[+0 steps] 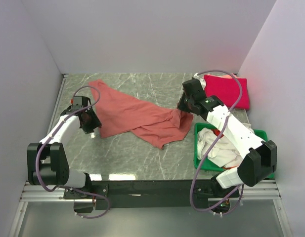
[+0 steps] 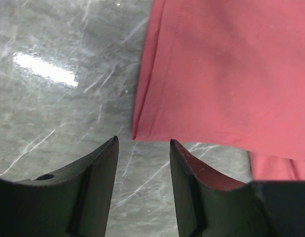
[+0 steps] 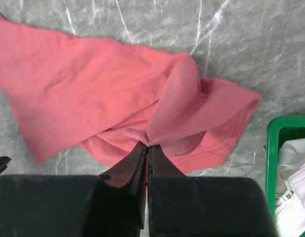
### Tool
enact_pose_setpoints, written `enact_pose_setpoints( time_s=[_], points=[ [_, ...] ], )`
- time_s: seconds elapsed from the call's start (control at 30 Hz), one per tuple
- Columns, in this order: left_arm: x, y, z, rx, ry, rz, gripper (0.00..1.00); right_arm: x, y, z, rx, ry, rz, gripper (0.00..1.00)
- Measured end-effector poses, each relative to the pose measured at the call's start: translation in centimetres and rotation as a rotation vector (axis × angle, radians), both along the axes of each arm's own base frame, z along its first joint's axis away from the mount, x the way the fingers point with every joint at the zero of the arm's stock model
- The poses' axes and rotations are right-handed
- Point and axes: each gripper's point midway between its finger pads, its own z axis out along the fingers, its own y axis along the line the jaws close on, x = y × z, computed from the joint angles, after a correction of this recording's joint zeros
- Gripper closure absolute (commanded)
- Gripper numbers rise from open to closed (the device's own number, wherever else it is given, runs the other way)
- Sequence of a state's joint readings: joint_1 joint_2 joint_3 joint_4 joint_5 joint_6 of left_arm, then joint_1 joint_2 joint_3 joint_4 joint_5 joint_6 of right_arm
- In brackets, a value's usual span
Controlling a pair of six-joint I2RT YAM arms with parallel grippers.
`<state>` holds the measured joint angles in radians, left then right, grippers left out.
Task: Fold and stack the t-shirts
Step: Flatten the tshirt out
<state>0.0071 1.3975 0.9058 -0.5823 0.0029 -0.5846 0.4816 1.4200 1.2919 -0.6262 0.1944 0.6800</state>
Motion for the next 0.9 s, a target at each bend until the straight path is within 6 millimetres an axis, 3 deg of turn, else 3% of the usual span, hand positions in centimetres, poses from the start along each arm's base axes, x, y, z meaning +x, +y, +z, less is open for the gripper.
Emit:
enact_pose_setpoints(
  time_s=[0.13,0.4,0.67,0.9],
  points=[
    [-0.2,0.0,-0.2,0.014,0.011,0.001,0.54,-0.4,0.0,-1.1,-0.005,0.023,0.007,1.00],
    [-0.8,-2.3,-2.6,0.016,0.088,-0.072,0.56,-0.9,0.1,-1.8,0.012,0.032,0.015,1.00],
    [-2.2,-1.9,-4.5,0.038,0.144,-0.068,0.58,-1.2,0.4,-2.0,0.039,0.032,0.014,1.00],
    [-1.7,-1.8,-5.1,0.045,0.140,-0.065,0.63,-1.4,0.4,-2.3,0.046,0.041,0.012,1.00]
  ],
)
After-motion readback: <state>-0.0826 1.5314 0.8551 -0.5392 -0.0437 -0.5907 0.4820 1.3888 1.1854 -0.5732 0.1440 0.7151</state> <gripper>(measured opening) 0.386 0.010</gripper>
